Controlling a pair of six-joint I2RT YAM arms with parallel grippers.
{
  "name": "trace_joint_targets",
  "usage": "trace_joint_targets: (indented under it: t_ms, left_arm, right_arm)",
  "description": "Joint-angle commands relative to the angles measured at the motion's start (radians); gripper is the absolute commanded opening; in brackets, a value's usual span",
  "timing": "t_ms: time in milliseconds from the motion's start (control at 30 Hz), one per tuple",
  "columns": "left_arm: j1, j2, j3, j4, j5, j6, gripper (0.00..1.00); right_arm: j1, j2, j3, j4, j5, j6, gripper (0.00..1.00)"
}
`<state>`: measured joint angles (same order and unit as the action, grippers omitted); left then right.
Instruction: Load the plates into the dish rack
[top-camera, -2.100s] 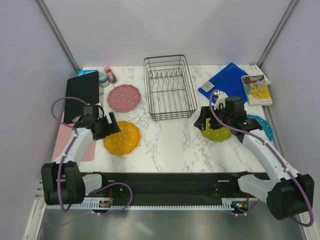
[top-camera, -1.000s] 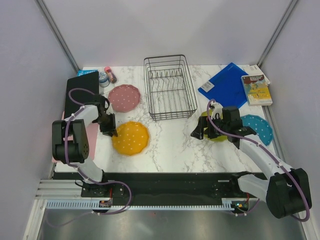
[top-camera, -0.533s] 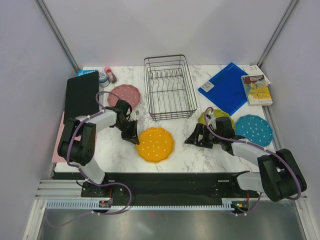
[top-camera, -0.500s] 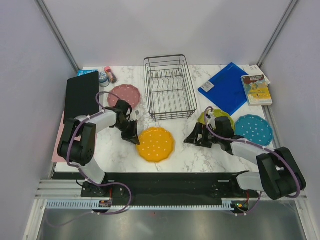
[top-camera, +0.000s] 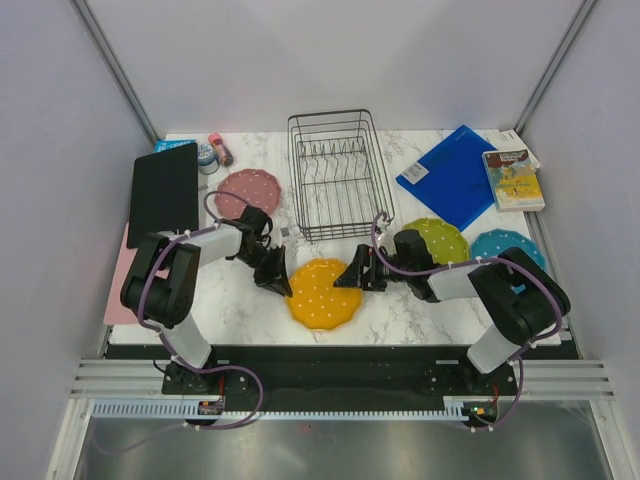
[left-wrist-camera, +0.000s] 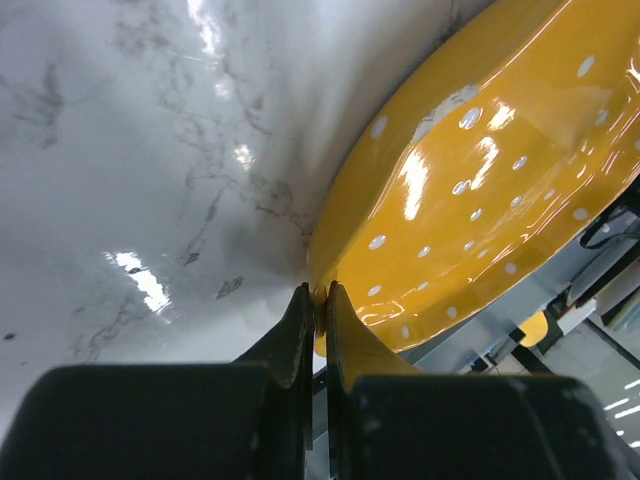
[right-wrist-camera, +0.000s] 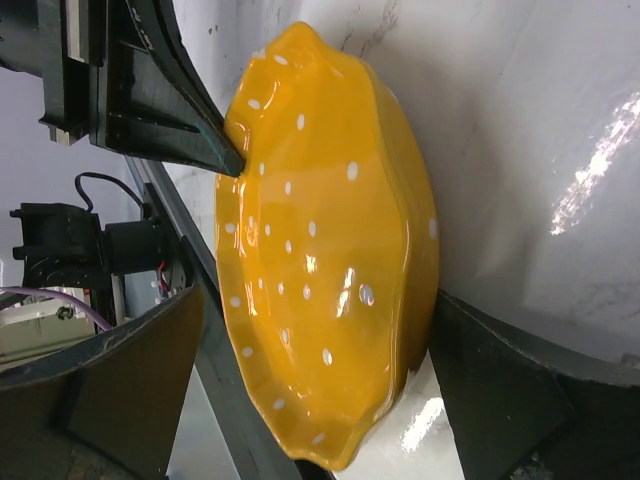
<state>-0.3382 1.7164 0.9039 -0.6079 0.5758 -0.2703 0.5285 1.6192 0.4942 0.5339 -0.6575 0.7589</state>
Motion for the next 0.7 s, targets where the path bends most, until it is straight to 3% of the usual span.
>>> trace_joint_targets:
  t_ms: [0,67,167,200,267,300,367,400,433,533,667]
  left_arm:
    - [-0.038,0.045,-0.034,0.062,0.153,-0.040,0.02]
    - [-0.044,0.051,-0.030,0.069,0.167,-0.037,0.02]
    - [-0.058,0.068,-0.016,0.076,0.177,-0.043,0.02]
    - [-0.058,0.071,-0.014,0.077,0.170,-0.047,0.02]
    - [-0.058,0.068,-0.013,0.076,0.150,-0.047,0.02]
    - [-0.059,0.063,-0.011,0.076,0.125,-0.044,0.02]
    - [-0.058,0.048,-0.014,0.079,0.102,-0.040,0.02]
    - [-0.058,0.039,-0.014,0.080,0.073,-0.043,0.04]
    - [-0.056,0.019,-0.016,0.077,0.059,-0.044,0.21]
    - [-0.032,-0.052,-0.013,0.053,0.003,-0.024,0.53]
    - [0.045,-0.261,-0.011,0.016,-0.030,0.049,0.61]
  right_arm:
    - [0.031,0.057,-0.016,0.003,0.010,0.014,0.98]
    - [0.039,0.053,-0.019,0.015,0.009,0.014,0.98]
    - [0.059,0.044,-0.014,0.012,-0.002,0.007,0.89]
    - [0.064,0.038,-0.008,0.005,-0.004,-0.009,0.75]
    - [0.064,0.010,-0.005,-0.044,0.009,-0.026,0.59]
    - [0.064,-0.004,0.000,-0.073,0.018,-0.058,0.33]
    - [0.064,-0.054,0.003,-0.170,0.042,-0.099,0.03]
    - [0.064,-0.073,0.009,-0.205,0.048,-0.124,0.00]
    - [0.062,-0.114,0.015,-0.275,0.047,-0.176,0.00]
    - [0.064,-0.209,0.082,-0.482,0.009,-0.301,0.00]
    - [0.061,-0.327,0.228,-0.785,0.002,-0.501,0.00]
